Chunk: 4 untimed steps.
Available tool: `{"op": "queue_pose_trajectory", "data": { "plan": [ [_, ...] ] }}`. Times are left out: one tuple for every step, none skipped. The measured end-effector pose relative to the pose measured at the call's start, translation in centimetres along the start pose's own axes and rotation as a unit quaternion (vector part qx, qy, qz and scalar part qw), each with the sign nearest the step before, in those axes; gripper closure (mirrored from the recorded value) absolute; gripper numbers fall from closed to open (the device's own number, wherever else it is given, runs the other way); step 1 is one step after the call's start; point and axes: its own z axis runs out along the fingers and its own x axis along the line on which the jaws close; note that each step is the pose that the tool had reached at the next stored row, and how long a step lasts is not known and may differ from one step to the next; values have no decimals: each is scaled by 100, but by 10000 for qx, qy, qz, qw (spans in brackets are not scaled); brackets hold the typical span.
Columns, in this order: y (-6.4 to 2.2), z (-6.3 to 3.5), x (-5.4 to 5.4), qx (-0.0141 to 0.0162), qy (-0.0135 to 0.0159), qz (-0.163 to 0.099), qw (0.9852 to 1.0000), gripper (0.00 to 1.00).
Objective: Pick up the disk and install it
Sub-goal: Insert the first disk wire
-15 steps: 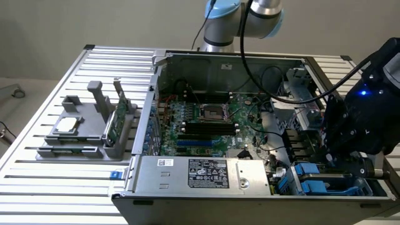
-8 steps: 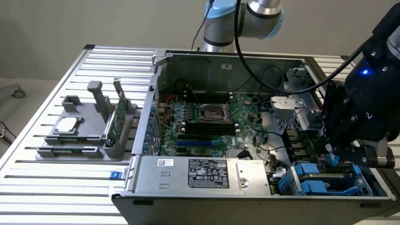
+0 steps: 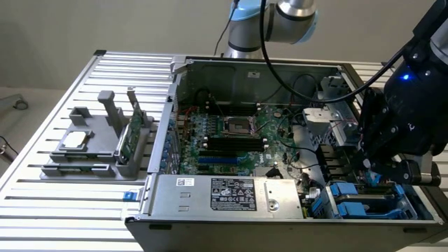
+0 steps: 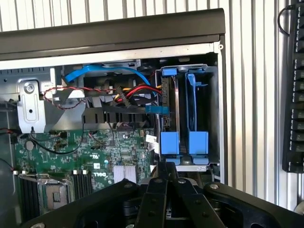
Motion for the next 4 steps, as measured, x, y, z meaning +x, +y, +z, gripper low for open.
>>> {"op": "queue_pose_trajectory", "data": {
  "plan": [
    [0, 0, 0, 0, 0, 0, 10000, 89],
    [0, 0, 0, 0, 0, 0, 10000, 89],
    [0, 0, 0, 0, 0, 0, 10000, 89],
    [0, 0, 0, 0, 0, 0, 10000, 89]
  ]
}}
